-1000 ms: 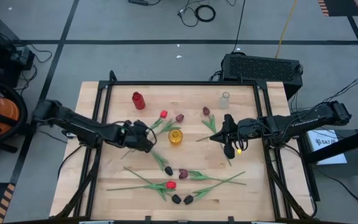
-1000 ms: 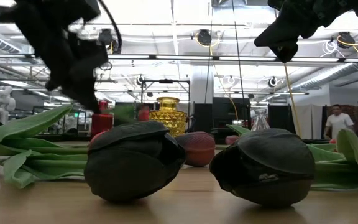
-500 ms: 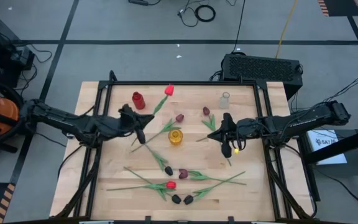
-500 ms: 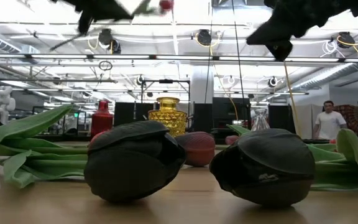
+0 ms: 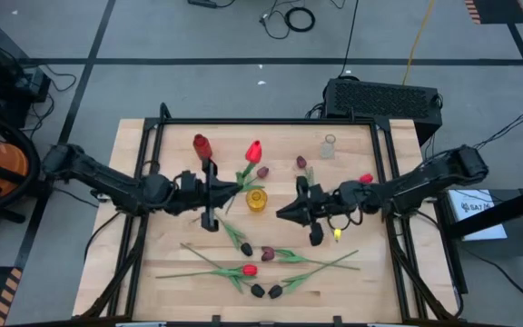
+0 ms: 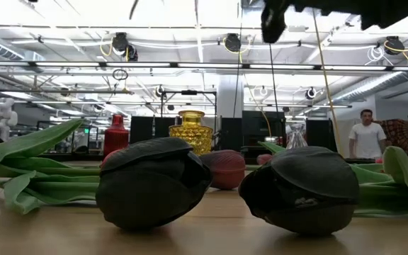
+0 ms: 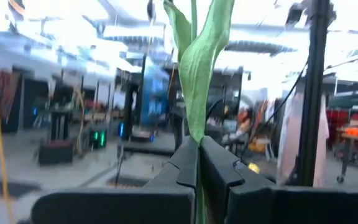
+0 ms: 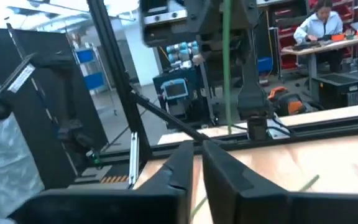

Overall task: Sort flowers into vase by color
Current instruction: Put the top left red flower into the red vase

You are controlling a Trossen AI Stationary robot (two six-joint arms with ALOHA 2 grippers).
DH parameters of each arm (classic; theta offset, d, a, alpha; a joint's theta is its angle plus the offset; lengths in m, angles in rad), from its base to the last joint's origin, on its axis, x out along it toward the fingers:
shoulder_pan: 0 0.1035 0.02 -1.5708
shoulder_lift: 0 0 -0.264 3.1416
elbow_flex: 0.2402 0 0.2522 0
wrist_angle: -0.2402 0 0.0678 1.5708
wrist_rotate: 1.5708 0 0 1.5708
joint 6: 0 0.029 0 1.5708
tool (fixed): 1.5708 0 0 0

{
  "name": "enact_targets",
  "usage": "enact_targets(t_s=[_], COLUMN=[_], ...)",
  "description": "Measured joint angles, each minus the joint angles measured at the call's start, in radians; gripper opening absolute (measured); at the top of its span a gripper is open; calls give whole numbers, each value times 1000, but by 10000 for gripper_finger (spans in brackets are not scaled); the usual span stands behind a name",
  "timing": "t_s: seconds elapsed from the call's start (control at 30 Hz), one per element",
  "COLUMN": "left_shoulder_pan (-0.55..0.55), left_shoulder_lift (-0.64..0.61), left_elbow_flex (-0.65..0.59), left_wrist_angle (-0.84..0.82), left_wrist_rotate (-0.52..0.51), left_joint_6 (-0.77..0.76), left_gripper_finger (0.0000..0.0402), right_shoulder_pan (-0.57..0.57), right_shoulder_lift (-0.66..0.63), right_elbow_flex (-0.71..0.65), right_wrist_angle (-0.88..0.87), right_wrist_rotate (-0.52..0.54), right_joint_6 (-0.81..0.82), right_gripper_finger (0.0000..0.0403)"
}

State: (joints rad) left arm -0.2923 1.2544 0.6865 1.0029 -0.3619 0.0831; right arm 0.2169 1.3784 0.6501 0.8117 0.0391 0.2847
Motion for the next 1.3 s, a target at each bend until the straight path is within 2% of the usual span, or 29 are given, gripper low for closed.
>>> enact_targets(t_s=[0.33,0.5,0.83,1.3], left_shoulder_pan=[-4,6,5,12], left_shoulder_lift=[203,264,398,407], left_elbow_flex=[0,35,133,147], left_wrist_angle=[345,371,368,336], left_wrist_rotate=[83,146,153,153], left_joint_6=[11,11,11,11], left_gripper_finger=[9,9,9,9], right_shoulder_pan=[-1,4,26,27], right_shoulder_lift=[162,176,176,176], right_elbow_flex=[113,139,140,140], right_wrist_angle=[15,14,26,14], right_wrist_rotate=[11,10,7,7], right_joint_6=[-86,-122,-117,-143], right_gripper_finger=[148,181,174,139])
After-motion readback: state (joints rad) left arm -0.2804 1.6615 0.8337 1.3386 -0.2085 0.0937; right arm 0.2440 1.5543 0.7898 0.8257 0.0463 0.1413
